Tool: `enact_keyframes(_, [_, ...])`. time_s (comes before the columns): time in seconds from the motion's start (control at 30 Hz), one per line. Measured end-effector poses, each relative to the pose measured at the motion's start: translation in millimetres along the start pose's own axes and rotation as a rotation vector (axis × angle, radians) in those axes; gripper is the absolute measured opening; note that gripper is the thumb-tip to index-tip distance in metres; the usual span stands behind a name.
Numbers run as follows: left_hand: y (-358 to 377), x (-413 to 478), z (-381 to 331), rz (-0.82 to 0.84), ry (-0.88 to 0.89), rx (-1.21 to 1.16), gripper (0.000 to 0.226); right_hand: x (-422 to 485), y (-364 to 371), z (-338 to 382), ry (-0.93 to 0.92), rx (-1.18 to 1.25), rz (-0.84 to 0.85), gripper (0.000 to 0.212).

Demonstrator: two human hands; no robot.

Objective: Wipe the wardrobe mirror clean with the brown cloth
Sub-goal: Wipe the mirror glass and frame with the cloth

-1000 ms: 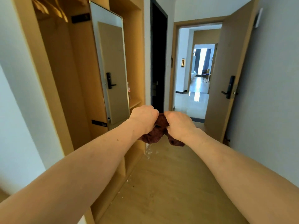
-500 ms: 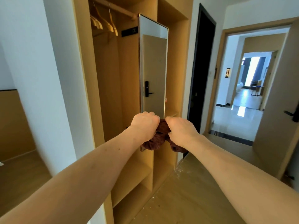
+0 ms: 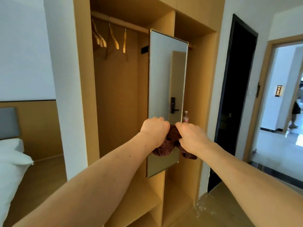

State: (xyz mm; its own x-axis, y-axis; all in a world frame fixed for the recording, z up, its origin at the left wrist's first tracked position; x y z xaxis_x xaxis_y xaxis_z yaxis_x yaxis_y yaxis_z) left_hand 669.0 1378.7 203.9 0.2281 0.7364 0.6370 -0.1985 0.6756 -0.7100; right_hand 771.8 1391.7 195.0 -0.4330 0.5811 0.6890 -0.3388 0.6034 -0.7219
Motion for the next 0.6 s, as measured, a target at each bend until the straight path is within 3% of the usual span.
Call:
enact_keyframes(0.2, [-2.6,52.1,-29.1,-0.067,0.005,0.051,0.016,21.3,-8.8,-56.3,-0.038,0.052,-0.051,0.027])
enact_keyframes(0.43, [8.8,116.4,-35.6,-0.215,0.073,0.172,0.02,65.8,-0.9,-111.9,-0.029,0.065,-0.132,0.021])
enact_keyframes(0.6, [29.9,168.5,-26.2,-0.287,0.097,0.228,0.025,109.4,17.6,-140.7,-0.076,0.051,-0.204,0.032])
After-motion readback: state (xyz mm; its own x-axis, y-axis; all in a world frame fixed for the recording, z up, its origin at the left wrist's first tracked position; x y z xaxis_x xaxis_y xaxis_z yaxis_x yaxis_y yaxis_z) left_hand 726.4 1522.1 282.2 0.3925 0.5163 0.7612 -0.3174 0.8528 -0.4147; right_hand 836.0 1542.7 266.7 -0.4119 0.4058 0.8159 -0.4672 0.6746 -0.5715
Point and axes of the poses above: each hand's wrist, its own x-axis towards the middle knuckle, its own y-axis out of the palm, z = x × y, the point moved 5 cm from there along x, towards the middle knuckle, and after that the axes turned 15 degrees about -z, right-handed, at the moved point
